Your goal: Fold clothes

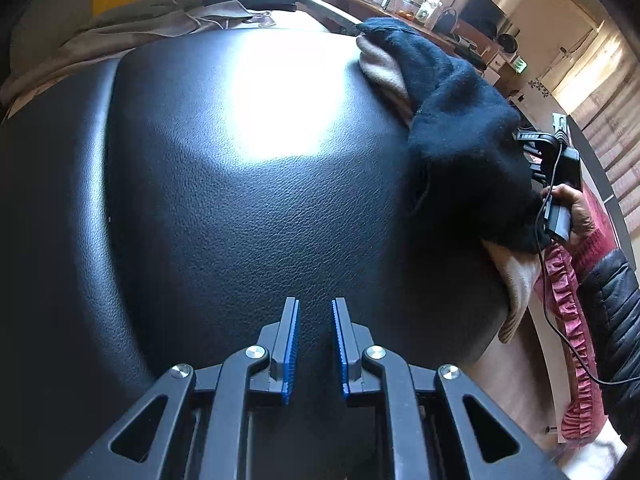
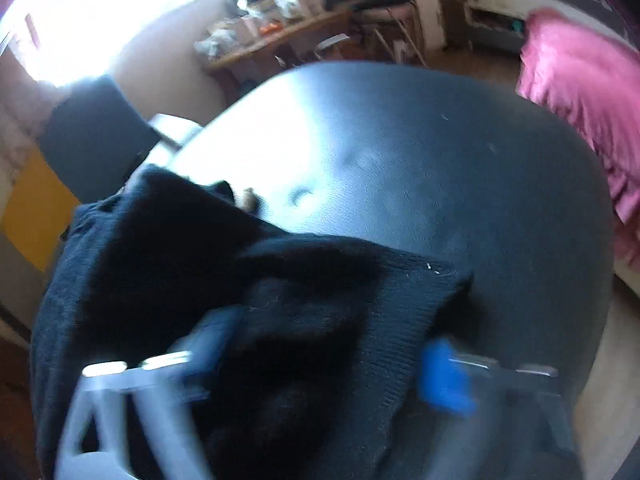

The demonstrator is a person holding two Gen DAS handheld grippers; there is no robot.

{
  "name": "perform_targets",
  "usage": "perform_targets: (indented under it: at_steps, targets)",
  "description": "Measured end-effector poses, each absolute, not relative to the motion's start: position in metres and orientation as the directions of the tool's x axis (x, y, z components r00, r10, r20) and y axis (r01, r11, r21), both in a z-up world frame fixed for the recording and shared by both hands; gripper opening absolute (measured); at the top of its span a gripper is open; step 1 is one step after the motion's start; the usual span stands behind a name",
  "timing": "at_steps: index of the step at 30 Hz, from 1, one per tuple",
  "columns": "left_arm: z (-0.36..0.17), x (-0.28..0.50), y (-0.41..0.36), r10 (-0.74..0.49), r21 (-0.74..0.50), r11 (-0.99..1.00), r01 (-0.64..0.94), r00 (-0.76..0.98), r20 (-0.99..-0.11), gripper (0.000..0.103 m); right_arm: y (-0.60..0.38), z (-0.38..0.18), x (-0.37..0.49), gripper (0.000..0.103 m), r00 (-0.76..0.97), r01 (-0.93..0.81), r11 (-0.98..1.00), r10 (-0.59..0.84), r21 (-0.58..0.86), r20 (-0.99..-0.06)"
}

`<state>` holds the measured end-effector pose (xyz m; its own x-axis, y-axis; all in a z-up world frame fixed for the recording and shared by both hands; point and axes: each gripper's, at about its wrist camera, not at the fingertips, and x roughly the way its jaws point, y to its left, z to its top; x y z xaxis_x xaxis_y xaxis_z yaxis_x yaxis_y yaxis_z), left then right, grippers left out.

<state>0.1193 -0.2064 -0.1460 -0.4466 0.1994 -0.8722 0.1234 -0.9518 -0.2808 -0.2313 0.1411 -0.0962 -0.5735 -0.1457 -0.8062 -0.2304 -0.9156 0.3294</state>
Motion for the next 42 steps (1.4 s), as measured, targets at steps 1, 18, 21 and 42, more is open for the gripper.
perform_targets:
  at_steps: [1,18,21,42]
  targets:
    - [-0.145,0.120,-0.206,0.199,-0.280,-0.953,0.119,-0.451,-0.870,0.015,0.140,-0.097,-0.235,0.017,-0.577,-0.231,-0.908,-0.162,0.351,-0.801]
    - [-0.035,0.018,-0.156,0.523,-0.517,-0.837,-0.182,-0.545,-0.655,0.028,-0.044,-0.053,-0.100,0.014,-0.632,0.313,-0.884,-0.468,0.348,-0.618]
    - [-0.031,-0.017,-0.142,0.555,-0.528,-0.822,-0.213,-0.509,-0.658,0.031,-0.049,-0.059,-0.080,0.014,-0.645,0.300,-0.889,-0.456,0.345,-0.613]
    - [-0.030,-0.085,-0.113,0.481,-0.431,-0.875,-0.221,-0.506,-0.716,0.005,0.017,-0.055,0.036,0.088,-0.659,0.315,-0.823,-0.548,0.473,-0.515]
